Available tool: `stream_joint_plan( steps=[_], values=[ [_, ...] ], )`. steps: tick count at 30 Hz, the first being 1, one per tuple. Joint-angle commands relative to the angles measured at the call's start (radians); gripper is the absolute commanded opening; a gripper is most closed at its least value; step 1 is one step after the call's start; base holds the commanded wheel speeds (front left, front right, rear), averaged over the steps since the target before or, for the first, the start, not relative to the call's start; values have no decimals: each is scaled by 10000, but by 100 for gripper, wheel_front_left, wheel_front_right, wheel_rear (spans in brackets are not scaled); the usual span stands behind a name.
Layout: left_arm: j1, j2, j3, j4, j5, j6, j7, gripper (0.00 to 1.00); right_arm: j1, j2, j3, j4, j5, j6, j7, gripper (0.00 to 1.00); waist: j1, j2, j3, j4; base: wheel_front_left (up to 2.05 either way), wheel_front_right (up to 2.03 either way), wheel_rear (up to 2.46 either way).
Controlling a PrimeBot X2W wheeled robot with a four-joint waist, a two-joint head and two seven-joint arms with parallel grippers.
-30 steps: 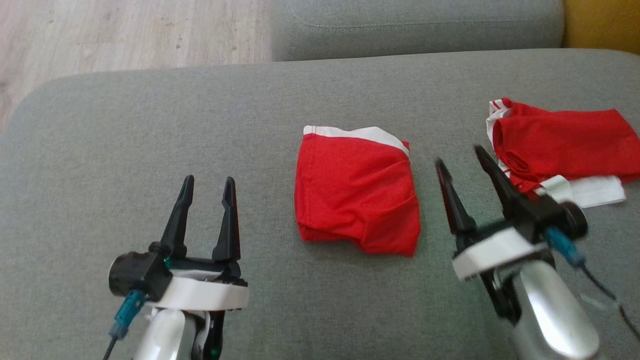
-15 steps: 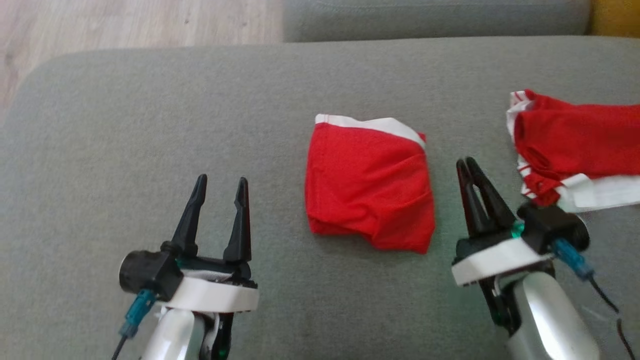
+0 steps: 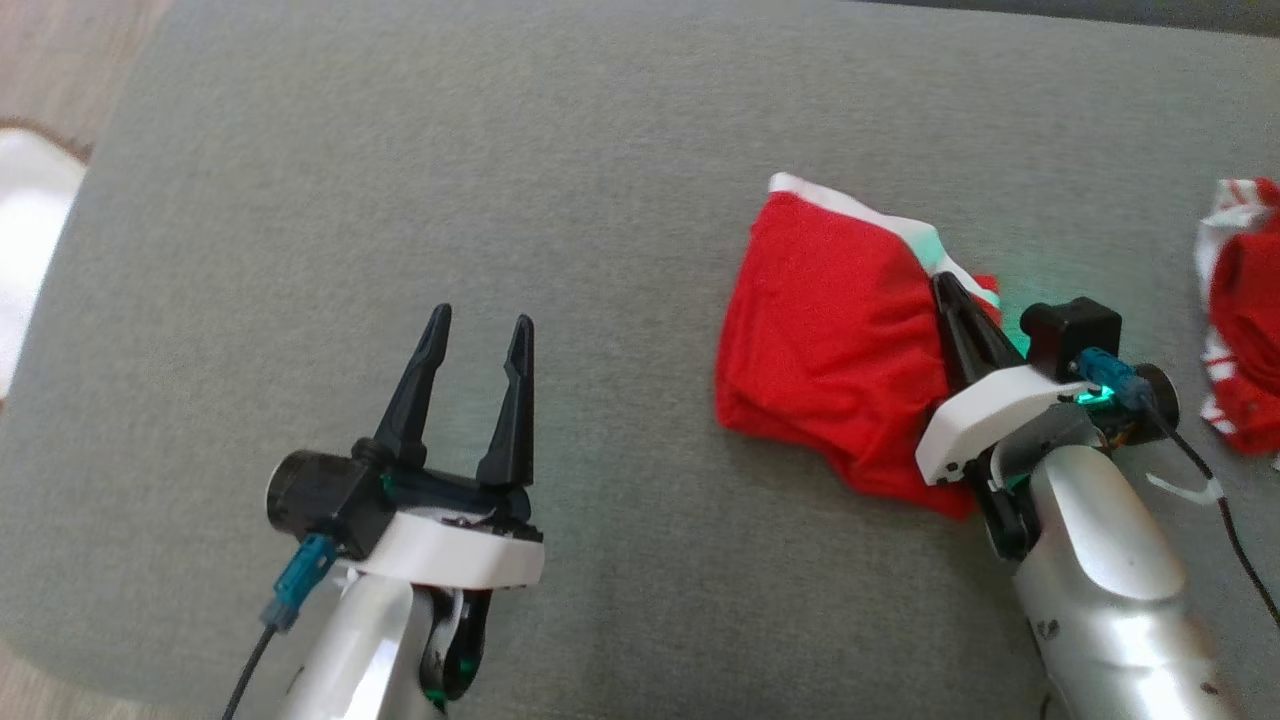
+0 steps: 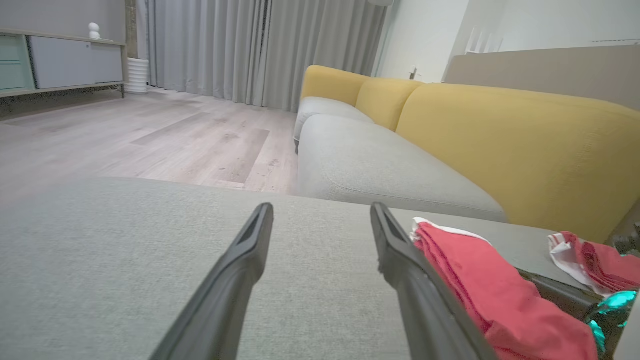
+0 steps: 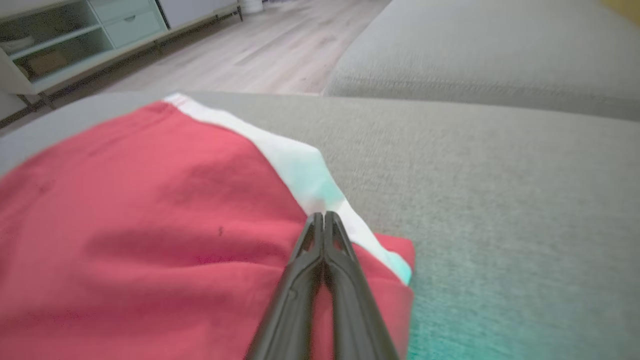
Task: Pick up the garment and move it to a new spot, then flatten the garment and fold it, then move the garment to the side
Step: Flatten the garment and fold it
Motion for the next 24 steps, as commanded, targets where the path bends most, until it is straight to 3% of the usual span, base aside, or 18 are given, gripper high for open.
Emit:
stream_joint_plan(
  steps=[1, 8, 12, 18, 24],
  values=[
    [-369, 49, 255, -285, -80, 24, -51, 100, -397, 107, 145, 9, -127, -9, -41, 0, -2, 0, 215, 311, 0, 0, 0],
    [-335, 49, 227, -183, -186, 123, -51, 100, -1066, 108, 554, 527, 169, -9, -976, 0, -2, 0, -37, 430, 0, 0, 0],
    [-292, 49, 128, -195, -263, 182, -51, 100, -1097, 108, 1691, 408, 894, -9, -1060, 0, -2, 0, -165, 435, 0, 0, 0],
    [-335, 49, 3, -219, -334, 214, -51, 100, -1139, 108, 3544, 1161, 1380, -9, -333, 0, -2, 0, -133, 537, 0, 0, 0],
    [-298, 49, 55, -188, -329, 226, -51, 100, -1404, 108, 4217, 1427, 1851, -9, -526, 0, -2, 0, -136, 559, 0, 0, 0]
  ],
)
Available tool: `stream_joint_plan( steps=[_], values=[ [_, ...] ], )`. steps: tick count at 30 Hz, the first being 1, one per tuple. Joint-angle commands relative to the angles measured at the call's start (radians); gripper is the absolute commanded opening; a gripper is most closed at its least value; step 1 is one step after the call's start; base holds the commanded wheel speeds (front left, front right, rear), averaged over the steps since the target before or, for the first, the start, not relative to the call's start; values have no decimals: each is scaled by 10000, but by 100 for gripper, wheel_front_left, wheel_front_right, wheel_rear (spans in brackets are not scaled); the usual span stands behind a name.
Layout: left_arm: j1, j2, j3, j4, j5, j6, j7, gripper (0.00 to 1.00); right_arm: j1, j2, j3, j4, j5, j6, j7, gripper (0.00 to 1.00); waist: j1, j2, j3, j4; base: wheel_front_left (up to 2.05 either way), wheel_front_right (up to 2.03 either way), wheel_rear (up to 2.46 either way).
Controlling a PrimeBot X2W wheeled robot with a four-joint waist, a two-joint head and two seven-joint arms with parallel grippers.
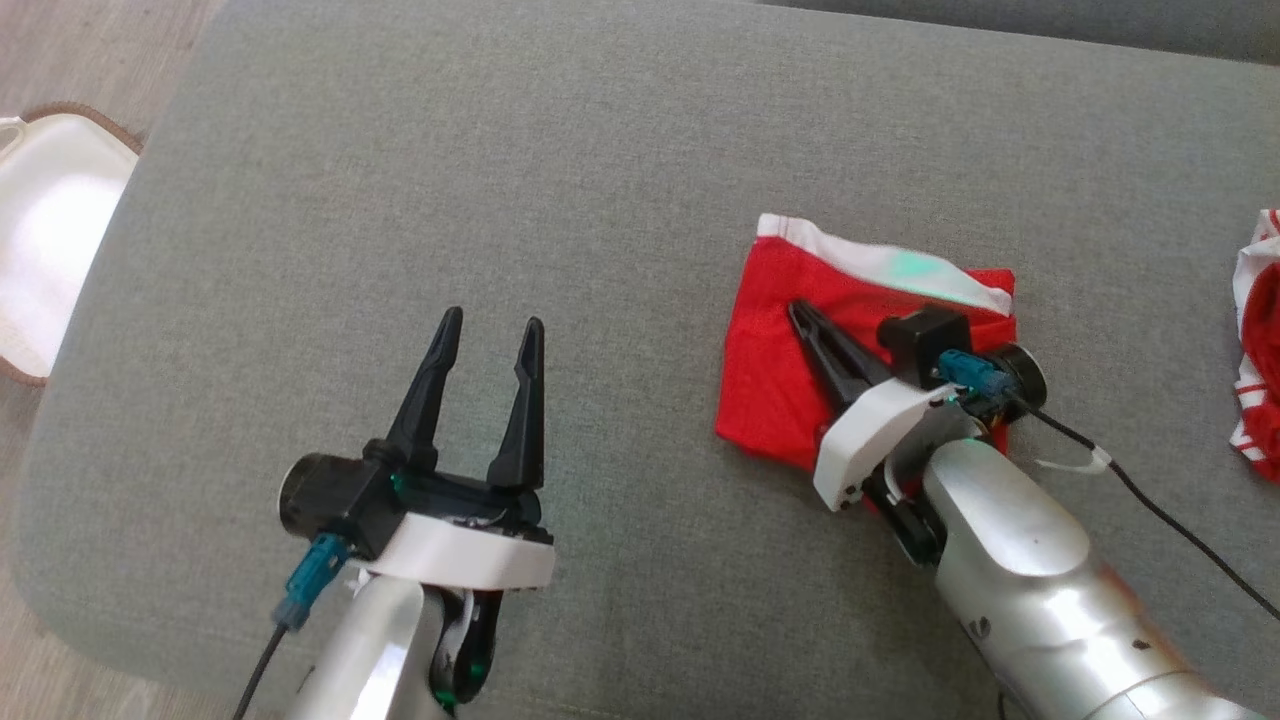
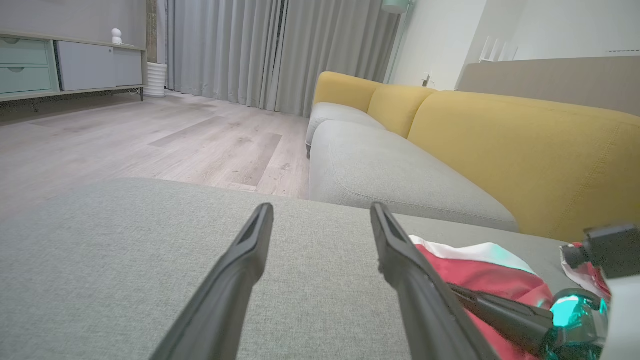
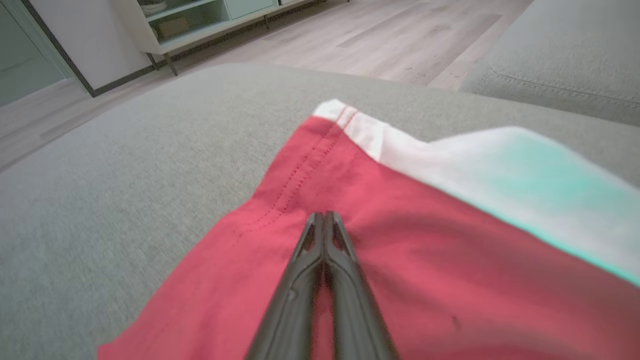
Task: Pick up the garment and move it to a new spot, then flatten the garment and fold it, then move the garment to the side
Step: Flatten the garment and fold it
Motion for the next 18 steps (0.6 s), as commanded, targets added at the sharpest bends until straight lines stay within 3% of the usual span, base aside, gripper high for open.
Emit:
stream_joint_plan(
  steps=[1, 9, 13, 18],
  values=[
    [-205, 49, 338, -267, -78, 49, -51, 100, -326, 198, 228, -312, 146, -9, -271, 0, 0, 0, -12, -15, 0, 0, 0],
    [-66, 49, 490, -279, -38, 79, -51, 100, -207, 198, 1036, -328, 616, -9, -468, 0, 0, 0, -170, -347, 0, 0, 0],
    [12, 49, 696, -382, 95, 58, -51, 100, -209, 198, 509, -724, 732, -9, -795, 0, 0, 0, -324, -776, 0, 0, 0],
    [159, 49, 1037, -492, 296, -5, -51, 100, 222, 198, -1060, -1882, -113, -9, -907, 0, 0, 0, -593, -1461, 0, 0, 0]
  ],
)
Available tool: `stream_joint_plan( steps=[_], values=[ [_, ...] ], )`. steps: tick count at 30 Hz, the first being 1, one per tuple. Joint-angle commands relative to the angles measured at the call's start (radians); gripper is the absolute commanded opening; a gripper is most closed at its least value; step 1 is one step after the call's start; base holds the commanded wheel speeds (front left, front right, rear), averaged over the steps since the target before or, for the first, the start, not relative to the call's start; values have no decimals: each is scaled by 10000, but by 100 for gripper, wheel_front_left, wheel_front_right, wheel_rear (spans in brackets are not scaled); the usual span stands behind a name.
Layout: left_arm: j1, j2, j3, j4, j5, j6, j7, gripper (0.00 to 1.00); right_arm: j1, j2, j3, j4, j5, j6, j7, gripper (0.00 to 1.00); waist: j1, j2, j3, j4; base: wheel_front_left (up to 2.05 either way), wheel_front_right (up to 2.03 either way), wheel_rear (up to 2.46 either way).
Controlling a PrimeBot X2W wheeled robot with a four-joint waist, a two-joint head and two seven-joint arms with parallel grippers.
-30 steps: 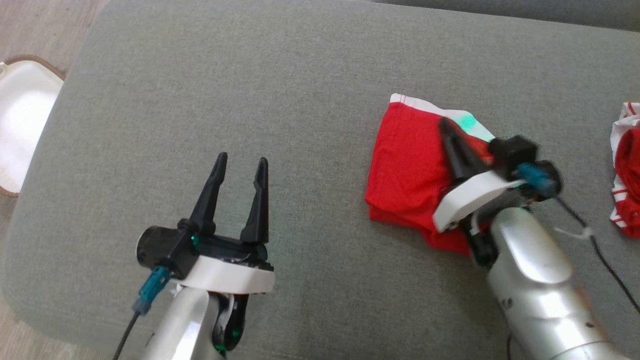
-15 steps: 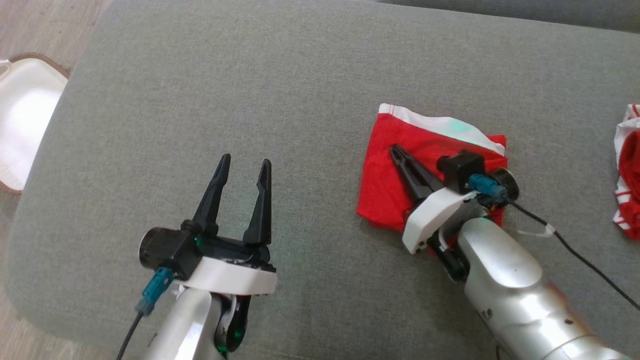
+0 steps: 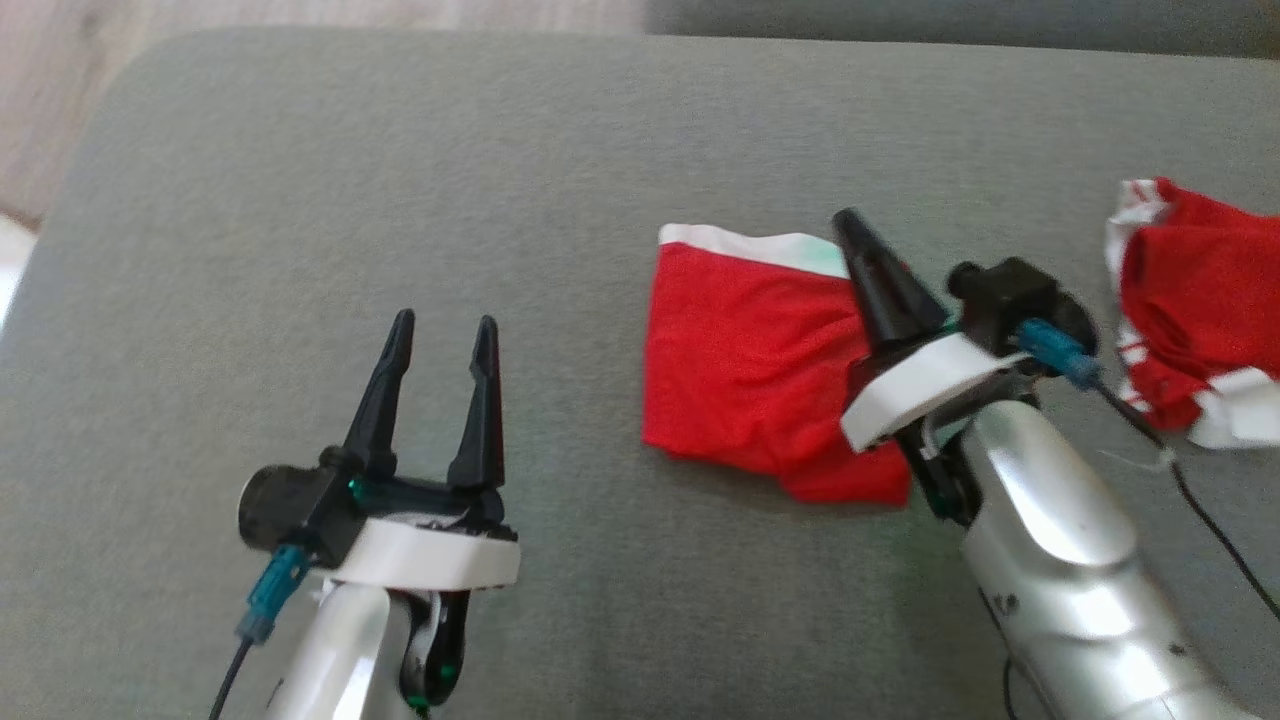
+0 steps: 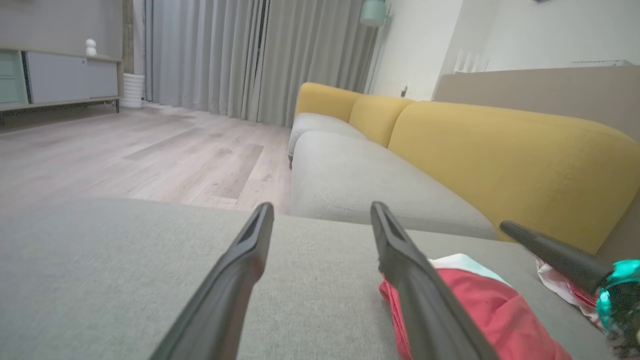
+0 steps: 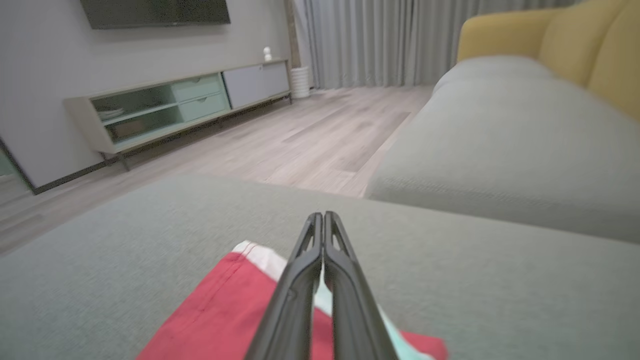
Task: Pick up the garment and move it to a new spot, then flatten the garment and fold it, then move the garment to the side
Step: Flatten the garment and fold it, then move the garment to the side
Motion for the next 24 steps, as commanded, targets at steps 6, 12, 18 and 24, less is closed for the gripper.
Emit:
stream_joint_plan(
  steps=[6, 12, 18, 24],
  values=[
    [198, 51, 803, -597, 425, -140, -51, 100, 1861, 191, -1474, -2763, -1056, -9, -137, 0, 0, 0, -510, -1185, 0, 0, 0],
    [510, 51, 960, -685, 516, -206, -51, 100, 3205, 191, -2274, -3886, -1170, -9, -138, 100, 0, 0, -735, -1614, 0, 0, 0],
    [755, 51, 898, -376, 949, -227, -51, 100, 4033, 191, -2634, -4223, -1164, -9, -138, 100, 0, 0, -839, -1730, 0, 0, 0],
    [751, 51, 974, -291, 926, -200, -51, 100, 4108, 191, -2688, -4270, -1217, -9, -138, 100, 0, 0, -853, -1679, 0, 0, 0]
  ],
)
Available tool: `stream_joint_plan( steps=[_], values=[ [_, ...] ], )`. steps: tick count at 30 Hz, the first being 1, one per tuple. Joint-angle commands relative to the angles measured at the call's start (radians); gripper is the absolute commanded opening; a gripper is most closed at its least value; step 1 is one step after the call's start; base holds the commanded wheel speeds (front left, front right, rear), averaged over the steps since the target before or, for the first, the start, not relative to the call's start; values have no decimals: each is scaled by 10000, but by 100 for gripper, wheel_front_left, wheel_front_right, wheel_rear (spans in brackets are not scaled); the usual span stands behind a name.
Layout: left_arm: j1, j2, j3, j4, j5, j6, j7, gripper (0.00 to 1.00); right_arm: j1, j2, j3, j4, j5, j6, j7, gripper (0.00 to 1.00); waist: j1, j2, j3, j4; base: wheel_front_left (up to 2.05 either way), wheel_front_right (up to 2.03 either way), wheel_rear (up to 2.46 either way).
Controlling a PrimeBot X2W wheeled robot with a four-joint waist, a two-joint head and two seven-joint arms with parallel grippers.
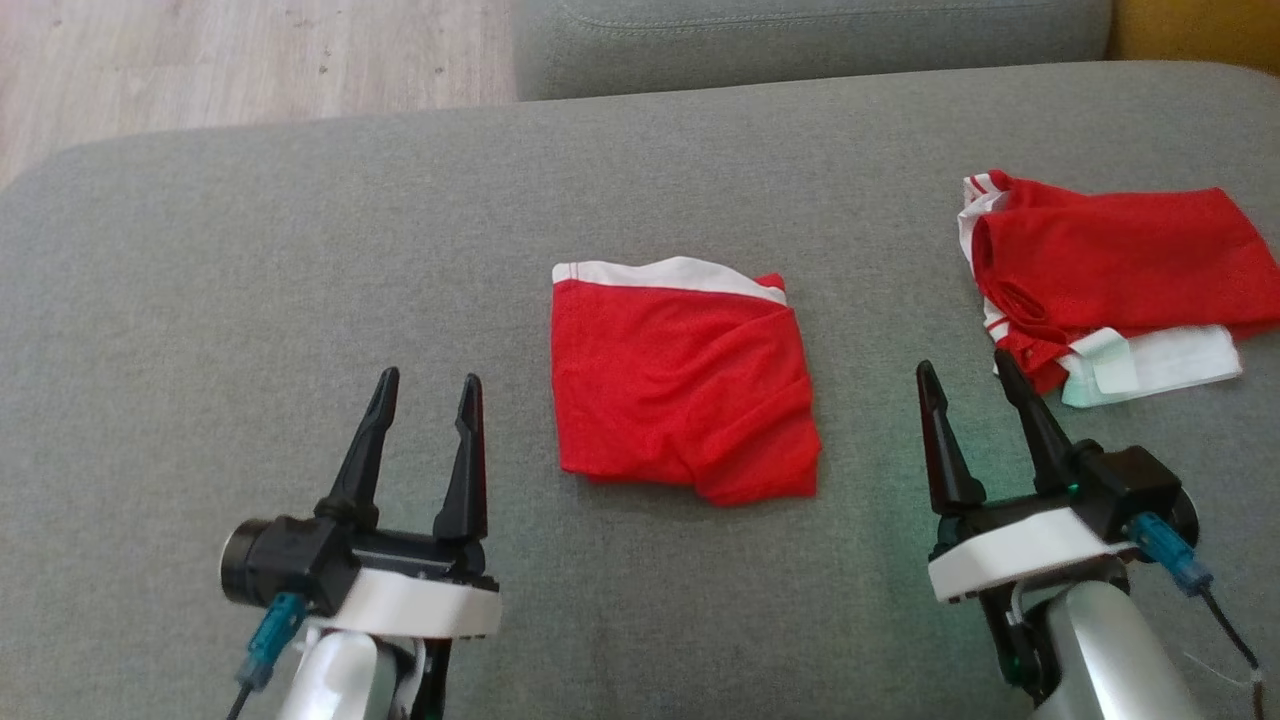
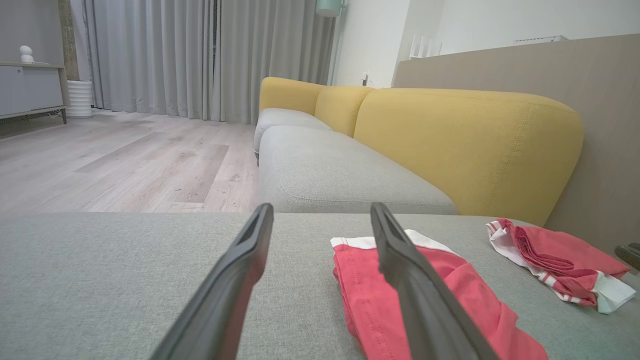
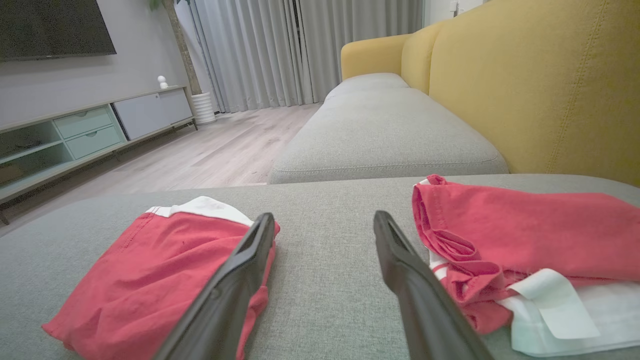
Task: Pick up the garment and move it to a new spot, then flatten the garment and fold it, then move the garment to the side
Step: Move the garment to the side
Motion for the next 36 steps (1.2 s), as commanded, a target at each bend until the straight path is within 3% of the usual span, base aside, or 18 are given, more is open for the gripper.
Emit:
stream_joint_plan(
  steps=[1, 11, 21, 33, 34, 35, 36],
  values=[
    [-216, 41, 353, -305, 23, -8, -51, 100, -311, 41, 161, -328, -91, -9, -92, 100, 1, -1, 11, 26, 0, 0, 0],
    [-429, 41, 103, -297, -515, 27, -51, 100, -952, 41, 609, 394, 105, -9, 542, 100, 1, -1, 435, 544, 0, 0, 0],
    [-843, 41, -391, -328, -768, 116, -51, 100, -1925, 41, 1462, 2300, 1329, -9, 1933, 100, 1, -1, 940, 1264, 0, 0, 0],
    [-1032, 41, -669, -274, -897, 204, -51, 100, -2943, 41, 2120, 4237, 1927, -9, 1864, 100, 1, -1, 1320, 1805, 0, 0, 0],
    [-1030, 41, -666, -275, -899, 213, -51, 100, -3012, 41, 2191, 4336, 1882, -9, 1802, 86, 1, -1, 1329, 1809, 0, 0, 0],
    [-1024, 41, -655, -275, -897, 221, -51, 100, -3085, 41, 2250, 4418, 1809, -9, 1711, 33, 1, -1, 1334, 1802, 0, 0, 0],
    [-1013, 41, -632, -270, -887, 229, -51, 100, -3170, 41, 2305, 4478, 1698, -9, 1589, 0, 1, -1, 1329, 1772, 0, 0, 0]
  ],
)
